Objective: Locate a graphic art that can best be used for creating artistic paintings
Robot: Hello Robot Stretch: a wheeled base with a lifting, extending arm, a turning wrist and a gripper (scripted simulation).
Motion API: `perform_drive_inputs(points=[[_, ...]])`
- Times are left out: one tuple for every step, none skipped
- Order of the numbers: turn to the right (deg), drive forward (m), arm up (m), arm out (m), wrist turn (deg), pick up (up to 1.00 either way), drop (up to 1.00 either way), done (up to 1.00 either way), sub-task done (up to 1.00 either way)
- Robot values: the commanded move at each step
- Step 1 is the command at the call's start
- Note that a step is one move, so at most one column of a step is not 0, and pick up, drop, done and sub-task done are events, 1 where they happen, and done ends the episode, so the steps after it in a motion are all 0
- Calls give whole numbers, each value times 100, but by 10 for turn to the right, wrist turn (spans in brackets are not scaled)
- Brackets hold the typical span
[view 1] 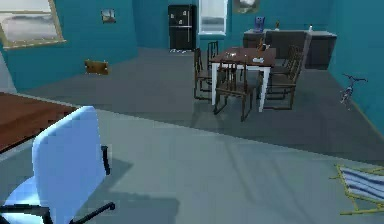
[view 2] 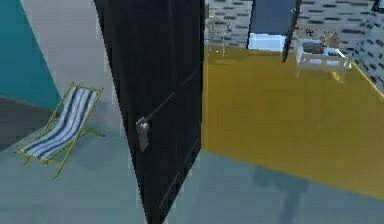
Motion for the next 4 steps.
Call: perform_drive_inputs(points=[[30, 0, 0, 0, 0, 0, 0, 0, 0], [0, 75, 0, 0, 0, 0, 0, 0, 0], [-120, 0, 0, 0, 0, 0, 0, 0, 0], [0, 90, 0, 0, 0, 0, 0, 0, 0]])
